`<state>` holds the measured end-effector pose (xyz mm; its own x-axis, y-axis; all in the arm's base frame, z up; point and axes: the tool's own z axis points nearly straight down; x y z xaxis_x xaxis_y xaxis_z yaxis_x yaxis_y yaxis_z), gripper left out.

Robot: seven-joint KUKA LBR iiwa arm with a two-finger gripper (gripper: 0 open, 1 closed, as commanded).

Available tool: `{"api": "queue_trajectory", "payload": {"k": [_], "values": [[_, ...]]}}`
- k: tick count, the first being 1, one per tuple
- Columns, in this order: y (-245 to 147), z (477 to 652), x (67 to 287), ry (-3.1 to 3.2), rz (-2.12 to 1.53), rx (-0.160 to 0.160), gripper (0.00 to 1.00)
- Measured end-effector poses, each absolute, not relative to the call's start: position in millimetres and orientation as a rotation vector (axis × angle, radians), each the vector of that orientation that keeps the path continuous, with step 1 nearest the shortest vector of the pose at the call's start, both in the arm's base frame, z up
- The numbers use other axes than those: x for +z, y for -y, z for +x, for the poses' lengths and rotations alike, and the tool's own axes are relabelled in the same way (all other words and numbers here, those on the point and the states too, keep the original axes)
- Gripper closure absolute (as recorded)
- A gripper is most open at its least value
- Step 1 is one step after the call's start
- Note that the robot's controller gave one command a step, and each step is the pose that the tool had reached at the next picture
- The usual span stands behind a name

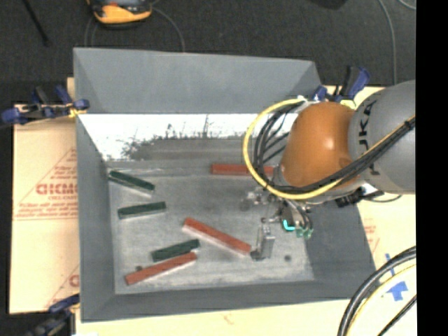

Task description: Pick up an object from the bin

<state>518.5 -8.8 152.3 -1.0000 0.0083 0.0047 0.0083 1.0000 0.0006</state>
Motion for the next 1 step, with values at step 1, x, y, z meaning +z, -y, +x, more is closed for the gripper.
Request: {"api": "queue_trajectory", "payload": {"k": [1], "values": [[9.0, 520.4, 156.0, 3.145, -0.013, -0.001, 0.0]]}}
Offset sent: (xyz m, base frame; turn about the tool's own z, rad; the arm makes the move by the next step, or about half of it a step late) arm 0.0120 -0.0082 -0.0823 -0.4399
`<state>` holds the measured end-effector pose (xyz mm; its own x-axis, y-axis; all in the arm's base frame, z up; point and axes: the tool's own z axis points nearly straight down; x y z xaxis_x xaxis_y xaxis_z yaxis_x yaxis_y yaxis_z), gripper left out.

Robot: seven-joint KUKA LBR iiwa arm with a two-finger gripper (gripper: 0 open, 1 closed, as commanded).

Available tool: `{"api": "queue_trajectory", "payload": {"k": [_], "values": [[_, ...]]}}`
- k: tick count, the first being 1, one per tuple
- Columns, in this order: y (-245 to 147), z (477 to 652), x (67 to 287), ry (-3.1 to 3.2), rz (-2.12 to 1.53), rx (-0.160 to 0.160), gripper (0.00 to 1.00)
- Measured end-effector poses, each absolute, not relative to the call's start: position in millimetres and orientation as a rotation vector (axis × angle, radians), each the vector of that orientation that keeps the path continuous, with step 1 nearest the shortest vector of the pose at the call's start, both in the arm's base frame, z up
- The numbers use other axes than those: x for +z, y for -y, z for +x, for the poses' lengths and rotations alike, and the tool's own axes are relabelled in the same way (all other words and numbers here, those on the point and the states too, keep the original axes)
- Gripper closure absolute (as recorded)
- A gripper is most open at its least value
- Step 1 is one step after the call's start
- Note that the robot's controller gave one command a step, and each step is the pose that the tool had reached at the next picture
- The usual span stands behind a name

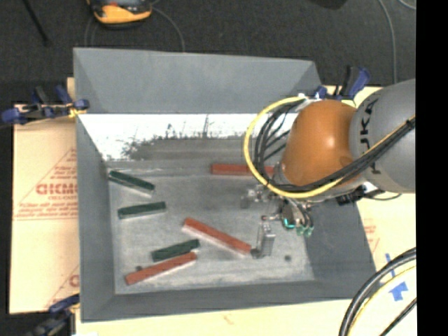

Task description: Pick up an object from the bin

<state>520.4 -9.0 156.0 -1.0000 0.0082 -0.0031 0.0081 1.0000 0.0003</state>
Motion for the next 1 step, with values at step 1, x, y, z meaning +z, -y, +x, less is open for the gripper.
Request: {"api": "queue_trajectory", "payload": {"k": [1], "values": [[19.4, 533.5, 73.2, -3.064, -0.666, -0.006, 1.0]]}}
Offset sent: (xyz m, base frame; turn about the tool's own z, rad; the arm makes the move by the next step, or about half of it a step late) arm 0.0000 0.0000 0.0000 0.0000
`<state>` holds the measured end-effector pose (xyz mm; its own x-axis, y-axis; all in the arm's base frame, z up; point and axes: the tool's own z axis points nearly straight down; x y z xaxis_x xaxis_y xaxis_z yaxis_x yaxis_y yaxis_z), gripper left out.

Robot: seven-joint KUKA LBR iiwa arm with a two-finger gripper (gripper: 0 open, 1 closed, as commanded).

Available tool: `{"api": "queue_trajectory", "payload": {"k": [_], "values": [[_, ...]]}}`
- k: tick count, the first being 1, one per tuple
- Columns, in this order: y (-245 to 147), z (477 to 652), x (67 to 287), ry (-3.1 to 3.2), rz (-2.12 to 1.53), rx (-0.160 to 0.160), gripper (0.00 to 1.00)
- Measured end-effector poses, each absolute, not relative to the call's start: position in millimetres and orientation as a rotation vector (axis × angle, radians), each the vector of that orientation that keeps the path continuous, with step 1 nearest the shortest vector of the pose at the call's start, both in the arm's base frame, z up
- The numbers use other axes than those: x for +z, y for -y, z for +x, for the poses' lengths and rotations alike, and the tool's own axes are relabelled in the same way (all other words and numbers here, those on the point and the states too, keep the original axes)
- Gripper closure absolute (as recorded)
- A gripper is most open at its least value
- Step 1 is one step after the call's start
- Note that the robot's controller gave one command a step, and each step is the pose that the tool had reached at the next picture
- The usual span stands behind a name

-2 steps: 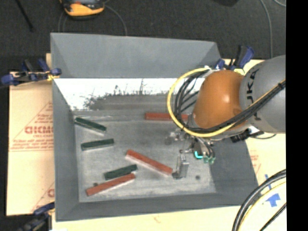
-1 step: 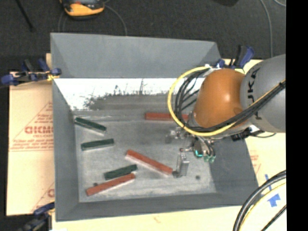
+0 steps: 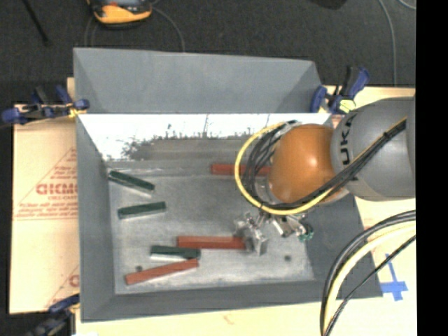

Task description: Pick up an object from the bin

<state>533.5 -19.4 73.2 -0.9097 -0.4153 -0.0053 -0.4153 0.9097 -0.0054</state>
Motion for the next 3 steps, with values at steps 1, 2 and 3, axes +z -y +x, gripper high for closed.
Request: {"api": "queue_trajectory", "payload": {"k": [1, 2, 3], "values": [[18.0, 531.4, 70.7, -3.069, -0.667, -0.001, 0.0], [17.9, 531.5, 70.7, -3.069, -0.666, -0.001, 1.0], [17.8, 531.2, 70.6, -3.07, -0.665, 0.0, 0.0]]}}
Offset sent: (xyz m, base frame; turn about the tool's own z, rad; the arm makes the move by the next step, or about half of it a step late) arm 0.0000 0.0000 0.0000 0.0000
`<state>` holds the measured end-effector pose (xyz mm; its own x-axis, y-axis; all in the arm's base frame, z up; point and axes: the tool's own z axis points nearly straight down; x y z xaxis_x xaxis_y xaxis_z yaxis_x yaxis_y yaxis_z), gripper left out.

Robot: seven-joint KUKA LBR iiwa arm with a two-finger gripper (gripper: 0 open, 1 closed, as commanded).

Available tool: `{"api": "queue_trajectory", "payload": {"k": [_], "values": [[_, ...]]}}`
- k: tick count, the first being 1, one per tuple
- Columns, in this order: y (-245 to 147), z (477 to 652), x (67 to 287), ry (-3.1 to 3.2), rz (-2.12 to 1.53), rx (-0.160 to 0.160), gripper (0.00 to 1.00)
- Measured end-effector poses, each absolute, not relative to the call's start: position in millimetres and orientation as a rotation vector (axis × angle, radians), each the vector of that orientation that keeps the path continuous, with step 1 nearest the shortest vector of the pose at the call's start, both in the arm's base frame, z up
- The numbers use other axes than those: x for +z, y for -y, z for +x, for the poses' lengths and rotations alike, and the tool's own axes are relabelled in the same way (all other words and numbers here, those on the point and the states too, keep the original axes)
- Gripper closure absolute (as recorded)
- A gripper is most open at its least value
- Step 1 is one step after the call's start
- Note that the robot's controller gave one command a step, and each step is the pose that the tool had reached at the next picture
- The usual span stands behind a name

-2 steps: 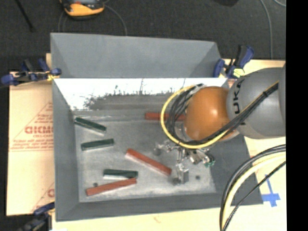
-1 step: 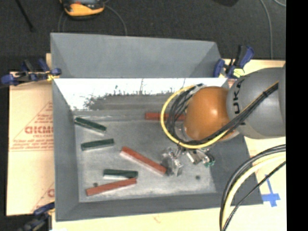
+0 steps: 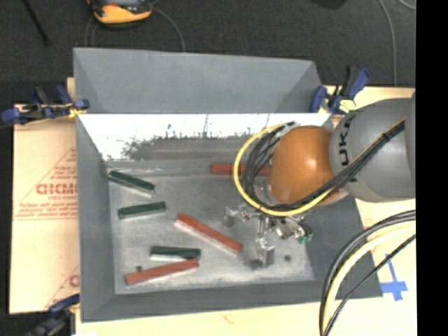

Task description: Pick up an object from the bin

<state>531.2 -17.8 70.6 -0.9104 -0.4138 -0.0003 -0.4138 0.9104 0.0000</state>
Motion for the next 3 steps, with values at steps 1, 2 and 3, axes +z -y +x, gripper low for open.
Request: {"api": "queue_trajectory", "payload": {"k": [1, 2, 3], "values": [[17.8, 531.2, 70.6, -3.07, -0.665, 0.0, 0.0], [-46.4, 536.6, 71.0, -3.106, -0.421, 0.002, 1.0], [-46.4, 536.6, 71.0, -3.106, -0.421, 0.002, 1.0]]}}
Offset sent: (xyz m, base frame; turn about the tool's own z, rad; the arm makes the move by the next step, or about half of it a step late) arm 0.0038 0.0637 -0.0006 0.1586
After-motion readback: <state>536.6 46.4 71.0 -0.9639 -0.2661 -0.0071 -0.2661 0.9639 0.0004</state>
